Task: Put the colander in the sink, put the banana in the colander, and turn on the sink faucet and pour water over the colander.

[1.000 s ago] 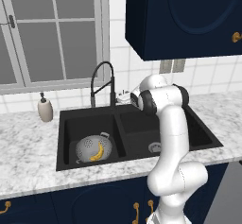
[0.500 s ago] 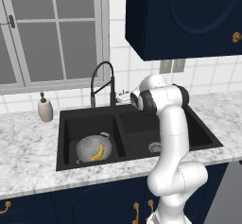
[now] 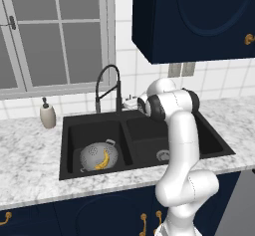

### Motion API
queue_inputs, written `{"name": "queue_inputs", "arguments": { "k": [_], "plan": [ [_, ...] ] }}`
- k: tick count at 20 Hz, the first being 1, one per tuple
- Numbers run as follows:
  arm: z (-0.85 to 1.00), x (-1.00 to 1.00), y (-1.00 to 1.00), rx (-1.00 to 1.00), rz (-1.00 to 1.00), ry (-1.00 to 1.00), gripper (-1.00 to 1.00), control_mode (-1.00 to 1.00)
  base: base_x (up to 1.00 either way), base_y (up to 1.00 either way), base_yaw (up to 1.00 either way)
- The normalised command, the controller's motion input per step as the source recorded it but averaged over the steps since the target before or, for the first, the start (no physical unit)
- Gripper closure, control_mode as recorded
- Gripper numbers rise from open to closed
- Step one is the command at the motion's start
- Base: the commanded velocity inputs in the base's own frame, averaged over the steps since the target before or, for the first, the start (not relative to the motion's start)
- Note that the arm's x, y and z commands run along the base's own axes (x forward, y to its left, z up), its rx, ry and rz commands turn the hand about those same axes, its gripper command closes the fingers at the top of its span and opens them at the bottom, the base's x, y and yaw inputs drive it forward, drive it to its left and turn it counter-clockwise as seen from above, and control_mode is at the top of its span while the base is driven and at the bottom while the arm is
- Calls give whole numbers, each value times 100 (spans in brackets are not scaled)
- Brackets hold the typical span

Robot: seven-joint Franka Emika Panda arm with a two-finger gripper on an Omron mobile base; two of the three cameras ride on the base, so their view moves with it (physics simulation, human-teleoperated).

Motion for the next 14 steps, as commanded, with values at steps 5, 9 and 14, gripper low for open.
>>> {"name": "queue_inputs", "arguments": {
  "k": [5, 9, 14],
  "plan": [
    [0, -4, -95, 0, 0, 0, 100, -100, 0, 0, 0],
    [8, -4, -98, 2, 0, 1, 100, -100, 0, 0, 0],
    [14, -5, -97, 4, 0, 2, 100, -100, 0, 0, 0]
  ]
}}
